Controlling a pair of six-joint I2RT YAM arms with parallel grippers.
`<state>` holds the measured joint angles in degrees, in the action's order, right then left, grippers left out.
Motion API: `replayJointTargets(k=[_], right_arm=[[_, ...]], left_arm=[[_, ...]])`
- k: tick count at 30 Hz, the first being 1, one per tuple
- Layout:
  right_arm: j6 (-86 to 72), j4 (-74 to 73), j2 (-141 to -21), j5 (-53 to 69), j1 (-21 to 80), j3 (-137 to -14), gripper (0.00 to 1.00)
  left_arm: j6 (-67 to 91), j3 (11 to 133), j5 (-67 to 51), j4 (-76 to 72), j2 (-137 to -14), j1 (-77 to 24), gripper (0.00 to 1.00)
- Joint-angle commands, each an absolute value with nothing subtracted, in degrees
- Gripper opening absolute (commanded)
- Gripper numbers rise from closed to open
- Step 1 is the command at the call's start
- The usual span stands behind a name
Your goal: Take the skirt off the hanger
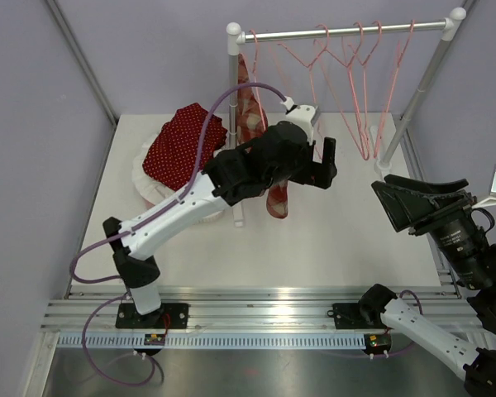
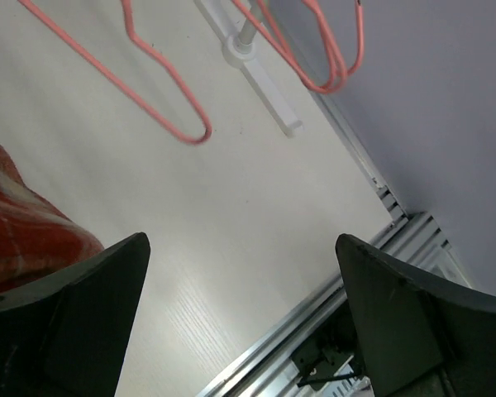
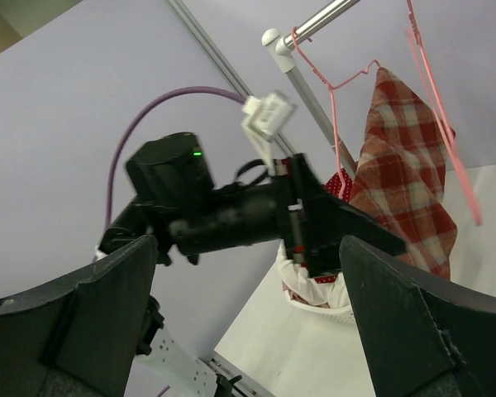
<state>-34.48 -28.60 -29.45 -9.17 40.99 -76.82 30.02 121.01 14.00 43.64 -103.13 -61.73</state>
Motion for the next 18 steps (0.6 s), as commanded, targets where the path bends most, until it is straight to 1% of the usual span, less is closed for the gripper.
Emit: replayJointTargets(k=[1, 7, 11, 13, 14, 17, 18], right_arm=[[-33.6, -27.2, -30.4, -9.8, 41.2, -77.3, 0.99], [-30.8, -26.5, -36.8, -8.1, 41.2, -81.1, 0.99], [-28.1, -25.6, -44.8, -5.9, 41.2, -85.1, 0.99], [-26.6, -26.6, -51.5, -4.8, 41.2, -88.5, 0.99], [-26.3, -27.0, -55.6, -5.1, 41.2, -89.5, 0.99], [-24.5, -24.3, -60.8, -6.5, 41.3, -91.6, 0.99], [-24.1, -23.6, -64.3, -6.9, 41.2, -92.5, 0.98]], left_arm=[[30.3, 119.0, 15.9, 39.1, -92.6, -62.6, 0.99], [28.5, 111.5, 14.4, 36.2, -84.4, -62.6, 0.99], [27.9, 103.6, 22.2, 35.2, -76.1, -62.6, 0.99], [27.6, 97.2, 25.8, 33.6, -70.7, -62.5, 0.99], [27.5, 94.9, 26.7, 33.0, -69.2, -62.6, 0.99], [28.2, 88.0, 30.6, 31.9, -63.2, -62.5, 0.99], [28.5, 86.6, 31.6, 31.6, -60.8, -62.5, 0.99]])
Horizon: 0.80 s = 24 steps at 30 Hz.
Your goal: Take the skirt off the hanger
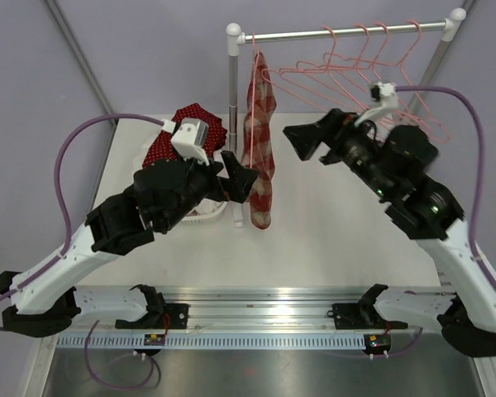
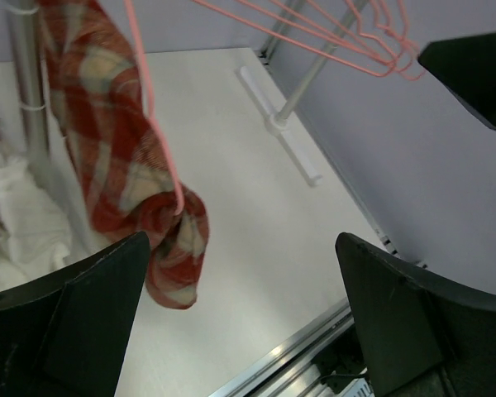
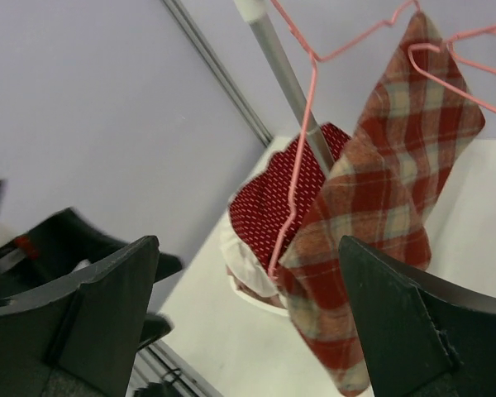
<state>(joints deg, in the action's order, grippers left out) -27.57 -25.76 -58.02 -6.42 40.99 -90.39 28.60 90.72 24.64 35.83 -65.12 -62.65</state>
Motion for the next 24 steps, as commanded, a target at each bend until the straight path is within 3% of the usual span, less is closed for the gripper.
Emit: replayJointTargets(k=[1, 7, 16, 17, 19, 22, 24], right_arm=[[-22.9, -23.1, -66.2, -7.6, 41.2, -93.5, 0.97], [-20.6, -20.9, -80.7, -8.2, 41.2, -101.3, 0.93], [-23.4, -17.4, -95.0, -6.0, 41.2, -108.8, 0.90], [-23.7, -16.9, -96.8, -5.5, 41.2, -109.2, 0.85], [-25.0, -16.4, -98.4, -4.2, 41.2, -110.4, 0.66], [-26.2, -15.5, -100.8, -3.0, 41.2, -111.3, 0.19], [-27.1, -14.9, -101.6, -2.6, 41.2, -111.4, 0.00]], left_arm=[[28.9, 84.7, 32.7, 31.3, -59.3, -62.5, 0.99], [29.4, 73.8, 39.5, 30.8, -50.8, -62.5, 0.99], [29.8, 63.8, 38.1, 29.4, -44.8, -62.5, 0.99], [29.7, 63.1, 37.7, 29.3, -44.6, -62.4, 0.99], [30.3, 61.8, 37.5, 29.4, -43.7, -62.5, 0.99], [30.8, 60.3, 37.1, 29.4, -42.5, -62.5, 0.99], [30.8, 58.8, 36.2, 28.7, -41.6, -62.5, 0.99]])
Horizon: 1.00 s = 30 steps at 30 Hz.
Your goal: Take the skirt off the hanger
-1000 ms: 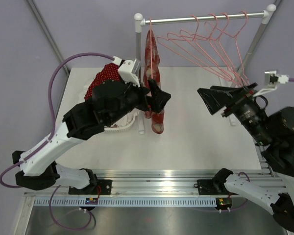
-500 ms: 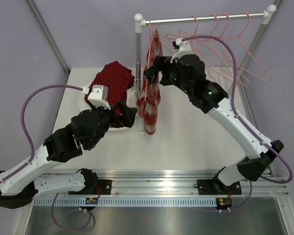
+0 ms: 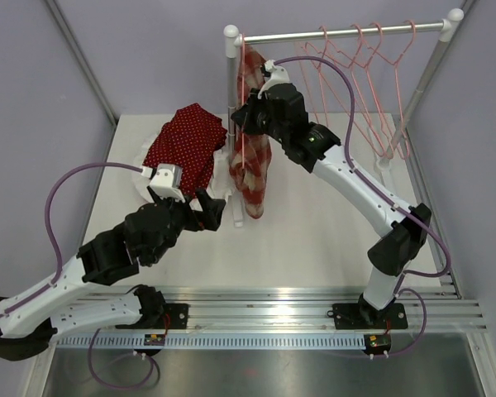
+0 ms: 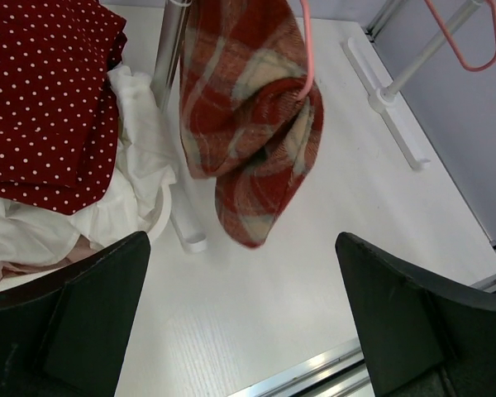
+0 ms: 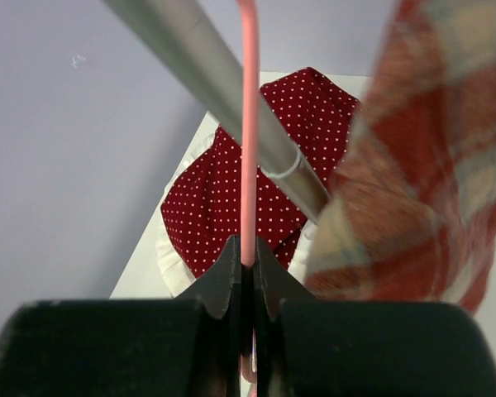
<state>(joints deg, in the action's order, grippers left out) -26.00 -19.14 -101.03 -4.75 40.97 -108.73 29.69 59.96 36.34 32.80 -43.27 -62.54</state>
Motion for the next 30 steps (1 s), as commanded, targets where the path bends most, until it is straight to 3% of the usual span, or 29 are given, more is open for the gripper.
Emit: replayJointTargets(k=[1, 11, 18, 30], right_arm=[[-27.2, -14.5, -101.6, -2.4, 41.2, -111.1, 0.00], [-24.7, -17.5, -89.2, -6.4, 41.2, -106.6, 0.00], [-25.1, -21.1, -82.0, -6.5, 41.2, -105.6, 0.00], [-32.7, -16.0, -77.8, -2.7, 41.2, -98.9, 0.00]], left_arm=[[30.8, 58.3, 35.5, 28.5, -41.3, -62.4, 0.99], [21.3, 52.6, 38.1, 17.5, -46.6, -62.4, 0.99], [9.2, 47.2, 34.6, -2.9, -48.4, -62.3, 0.99], [8.8, 48.5, 17.6, -11.8, -54.0, -59.4, 0.99]])
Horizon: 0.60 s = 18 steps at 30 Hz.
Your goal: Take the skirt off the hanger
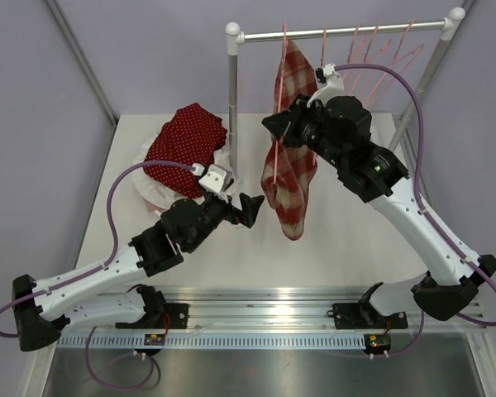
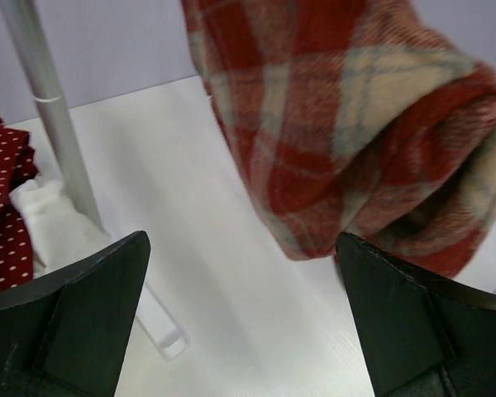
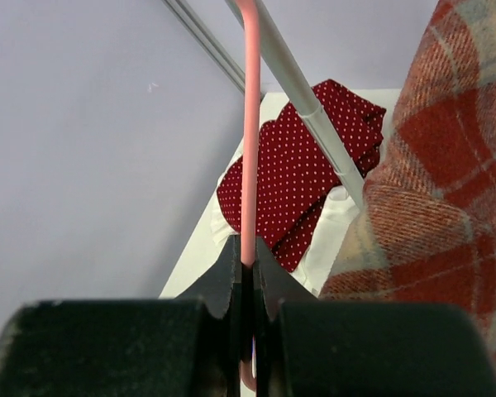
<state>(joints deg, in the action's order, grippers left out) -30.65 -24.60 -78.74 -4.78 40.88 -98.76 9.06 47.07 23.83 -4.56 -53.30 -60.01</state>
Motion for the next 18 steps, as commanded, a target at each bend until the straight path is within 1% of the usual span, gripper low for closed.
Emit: replayJointTargets(k=[1, 9, 10, 11, 12, 13, 14, 15, 18], right_arm=[[-32.8, -16.0, -77.8, -2.6, 41.2, -99.0, 0.00], [-37.7, -16.5, -76.6, -1.3, 41.2, -99.2, 0.00], [-38.7, -17.0, -75.9, -1.0, 41.2, -99.2, 0.00], [-39.7, -17.2, -75.5, -0.6, 41.2, -99.1, 0.00], [-41.5, -17.3, -75.2, -0.3, 41.2, -99.0, 0.00], [-42.2, -17.4, -74.7, 1.3, 41.2, -98.7, 0.00], [-42.8, -17.6, -73.7, 1.6, 41.2, -98.2, 0.00], [-43.2, -17.6, -73.3, 1.9, 41.2, -97.8, 0.00], [-41.8, -19.6, -71.9, 0.4, 41.1, -97.6, 0.00]], left_arm=[[9.2, 48.9, 15.3, -11.8, -54.3, -59.1, 0.99], [9.4, 50.7, 11.3, -13.1, -58.4, -57.7, 0.99], [9.3, 50.6, 10.6, -13.8, -58.8, -57.4, 0.92], [9.3, 50.4, 10.3, -14.7, -59.0, -57.2, 0.82], [9.6, 50.4, 10.2, -16.2, -59.8, -57.1, 0.70], [9.6, 50.6, 10.2, -16.9, -60.3, -57.0, 0.34], [9.8, 51.1, 10.5, -17.0, -60.6, -56.7, 0.14], [10.1, 51.8, 11.0, -16.7, -61.4, -56.8, 0.00], [10.5, 55.0, 12.9, -12.7, -61.8, -56.8, 0.00]])
